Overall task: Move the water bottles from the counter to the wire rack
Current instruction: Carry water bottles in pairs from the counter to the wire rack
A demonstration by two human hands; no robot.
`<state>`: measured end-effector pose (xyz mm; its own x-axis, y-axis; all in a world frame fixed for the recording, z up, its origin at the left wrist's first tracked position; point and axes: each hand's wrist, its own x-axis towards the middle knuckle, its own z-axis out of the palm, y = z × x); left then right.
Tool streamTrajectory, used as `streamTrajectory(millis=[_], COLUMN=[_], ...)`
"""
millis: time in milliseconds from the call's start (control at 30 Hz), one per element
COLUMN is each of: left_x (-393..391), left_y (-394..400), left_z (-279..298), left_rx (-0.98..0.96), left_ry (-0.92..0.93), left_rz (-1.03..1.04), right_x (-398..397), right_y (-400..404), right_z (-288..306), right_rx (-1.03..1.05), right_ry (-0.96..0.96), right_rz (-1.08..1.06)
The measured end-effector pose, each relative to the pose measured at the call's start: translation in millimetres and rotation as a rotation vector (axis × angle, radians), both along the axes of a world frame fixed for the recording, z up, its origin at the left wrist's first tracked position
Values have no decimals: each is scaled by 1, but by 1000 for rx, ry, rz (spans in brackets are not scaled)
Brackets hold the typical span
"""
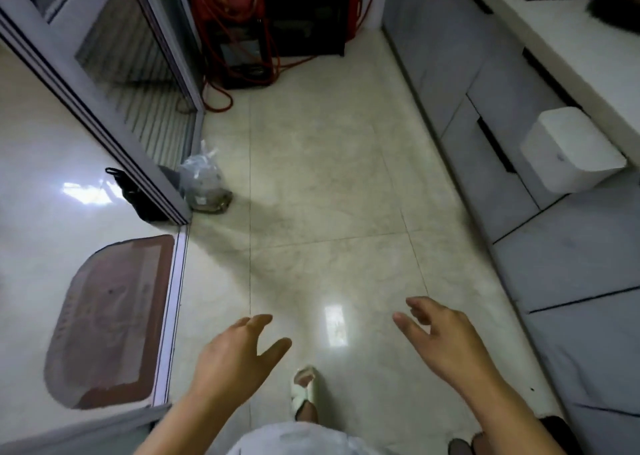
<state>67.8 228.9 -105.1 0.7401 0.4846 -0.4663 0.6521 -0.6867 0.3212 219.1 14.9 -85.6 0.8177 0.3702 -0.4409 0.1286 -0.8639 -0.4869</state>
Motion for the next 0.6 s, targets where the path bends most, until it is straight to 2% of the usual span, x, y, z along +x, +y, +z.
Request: streamTrajectory(millis=[133,333,600], left_x=[79,215,405], left_y=[65,108,176], left_z=[10,19,23], left_rx=[5,-23,-21], left_ry=[-15,-106,-88], left_rz=[9,-60,-7], right_x=[76,174,380], right_y=[60,109,180], right_z=[22,29,23], right_rx=[28,47,57], right_ry=[-55,-91,-121], right_rz=[11,-56,-25])
